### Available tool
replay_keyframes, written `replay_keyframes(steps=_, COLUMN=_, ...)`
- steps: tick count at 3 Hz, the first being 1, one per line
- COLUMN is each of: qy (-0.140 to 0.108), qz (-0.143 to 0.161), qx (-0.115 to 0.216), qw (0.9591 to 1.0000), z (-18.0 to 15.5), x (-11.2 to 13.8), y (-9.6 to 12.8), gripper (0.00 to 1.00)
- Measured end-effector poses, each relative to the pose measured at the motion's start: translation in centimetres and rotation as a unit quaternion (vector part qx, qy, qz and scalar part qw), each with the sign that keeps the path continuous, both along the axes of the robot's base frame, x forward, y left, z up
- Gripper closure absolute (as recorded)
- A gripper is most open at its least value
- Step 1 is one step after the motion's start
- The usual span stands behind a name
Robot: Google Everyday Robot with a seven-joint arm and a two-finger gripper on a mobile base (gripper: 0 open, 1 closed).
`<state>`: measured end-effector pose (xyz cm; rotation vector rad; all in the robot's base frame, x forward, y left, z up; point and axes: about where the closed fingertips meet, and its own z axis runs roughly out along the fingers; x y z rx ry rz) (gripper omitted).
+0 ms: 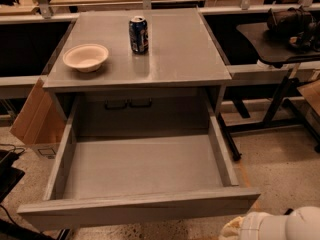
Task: Close top drawer
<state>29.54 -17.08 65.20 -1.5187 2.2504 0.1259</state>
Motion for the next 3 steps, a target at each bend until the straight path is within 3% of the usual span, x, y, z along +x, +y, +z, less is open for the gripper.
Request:
replay_keyframes(steps=1, qy=-0.012, qz=0.035, qx=0.046, qw=0.9983, z=-2.8, x=3.7, y=4.3, gripper=1.0)
replay_keyframes(steps=2, qy=-0.022, qz=0.051, qx=0.066, qw=0.9963, z=-4.2, x=6.4, y=6.2, gripper=1.0)
replay_keyframes(steps=3, qy=-0.029, qz=0.052, qx=0.072, qw=0.9956, z=-4.7, x=8.1, y=6.6, gripper=1.0)
